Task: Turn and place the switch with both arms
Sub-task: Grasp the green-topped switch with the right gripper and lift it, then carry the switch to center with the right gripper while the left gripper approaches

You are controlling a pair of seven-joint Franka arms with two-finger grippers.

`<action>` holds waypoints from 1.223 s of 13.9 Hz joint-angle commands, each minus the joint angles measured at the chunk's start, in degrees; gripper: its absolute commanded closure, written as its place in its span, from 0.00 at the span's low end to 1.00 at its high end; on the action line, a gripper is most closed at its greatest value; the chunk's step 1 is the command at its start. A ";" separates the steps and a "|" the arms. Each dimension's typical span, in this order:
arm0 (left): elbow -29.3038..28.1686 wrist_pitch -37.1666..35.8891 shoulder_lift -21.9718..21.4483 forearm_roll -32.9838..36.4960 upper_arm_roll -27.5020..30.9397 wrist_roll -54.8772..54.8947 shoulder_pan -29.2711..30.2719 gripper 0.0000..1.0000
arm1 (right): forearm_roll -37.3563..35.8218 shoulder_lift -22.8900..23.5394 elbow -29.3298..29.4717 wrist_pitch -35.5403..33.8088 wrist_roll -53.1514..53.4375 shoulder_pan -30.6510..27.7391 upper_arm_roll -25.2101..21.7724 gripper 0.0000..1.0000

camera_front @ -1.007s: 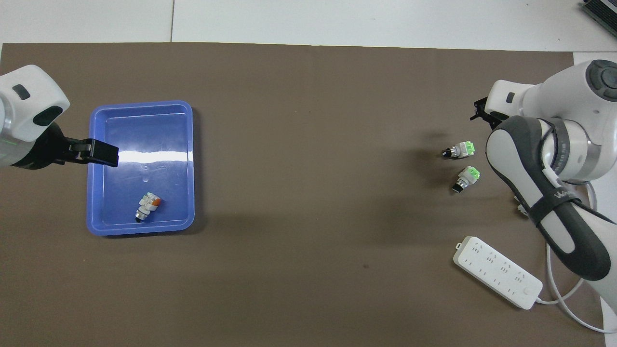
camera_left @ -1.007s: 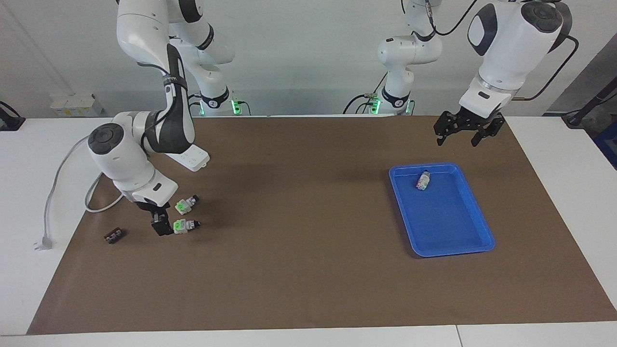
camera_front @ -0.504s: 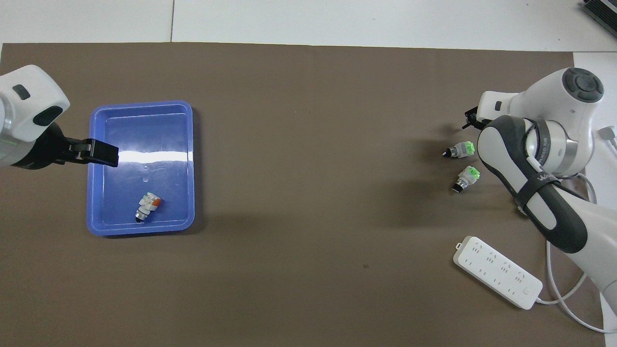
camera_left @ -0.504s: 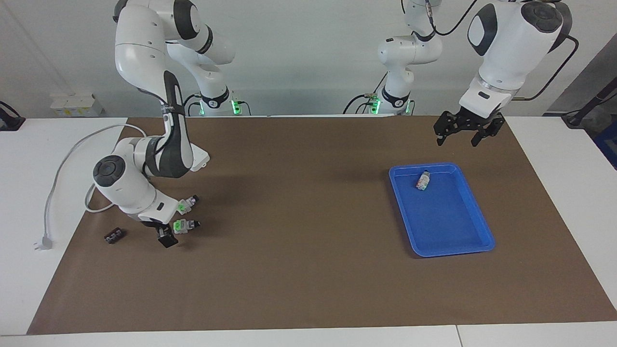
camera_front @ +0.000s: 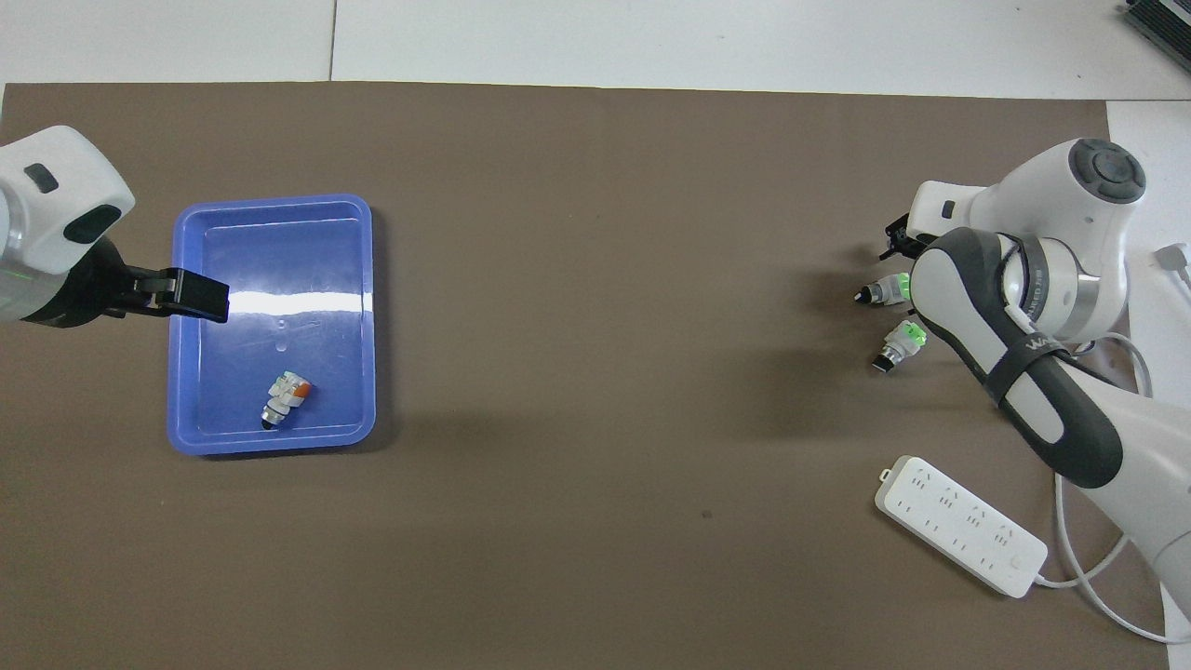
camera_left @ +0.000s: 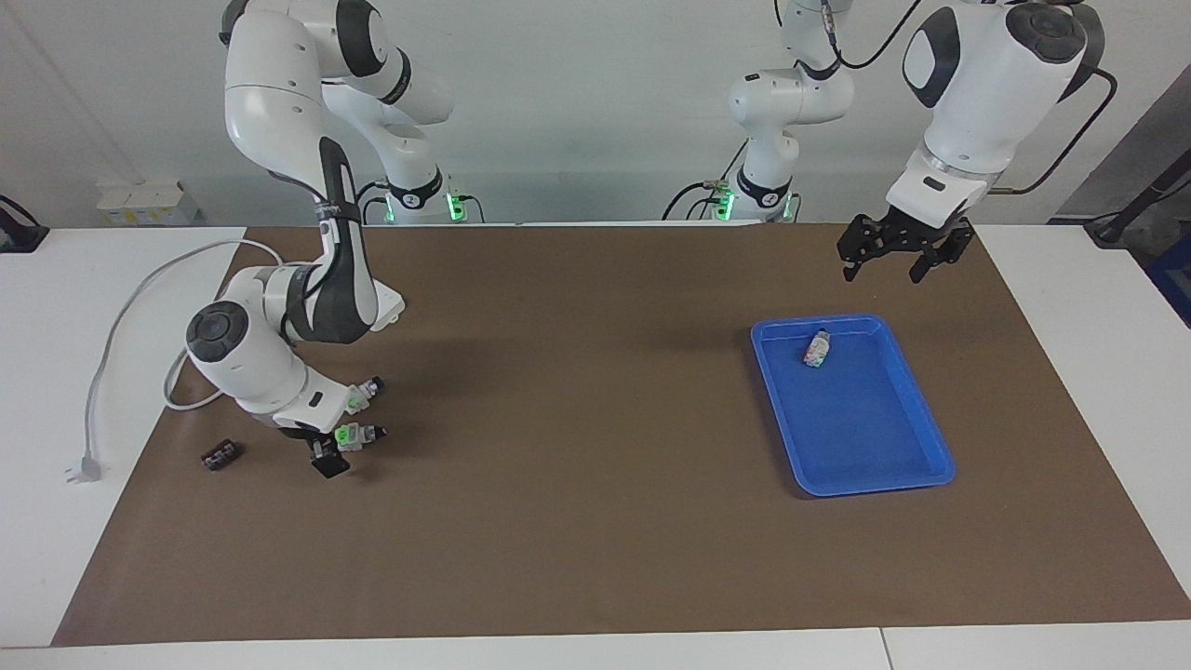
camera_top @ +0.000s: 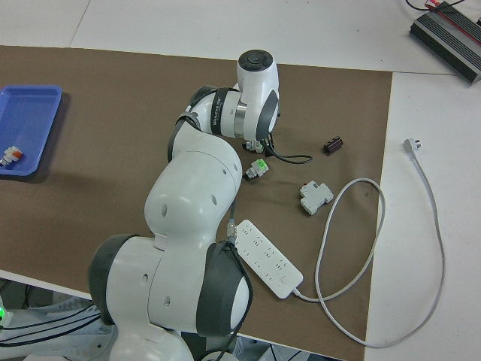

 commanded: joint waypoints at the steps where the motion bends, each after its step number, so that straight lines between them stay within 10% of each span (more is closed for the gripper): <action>1: -1.92 0.85 -1.65 -0.56 0.19 0.31 0.28 0.00 | 1.49 -0.36 -1.36 1.04 1.63 -0.45 0.54 0.19; 4: -1.92 0.85 -1.65 -0.56 0.19 0.31 0.19 0.00 | 1.49 -0.44 -1.37 1.13 2.87 -0.36 0.54 0.55; 6: -1.92 0.85 -1.65 -0.56 0.19 0.31 0.19 0.00 | 1.58 -0.44 -1.28 1.13 2.95 -0.45 0.54 1.00; 17: -1.92 0.85 -1.73 -0.56 0.19 0.31 0.28 0.00 | 11.58 -10.98 -1.37 -4.75 11.39 6.39 0.62 1.00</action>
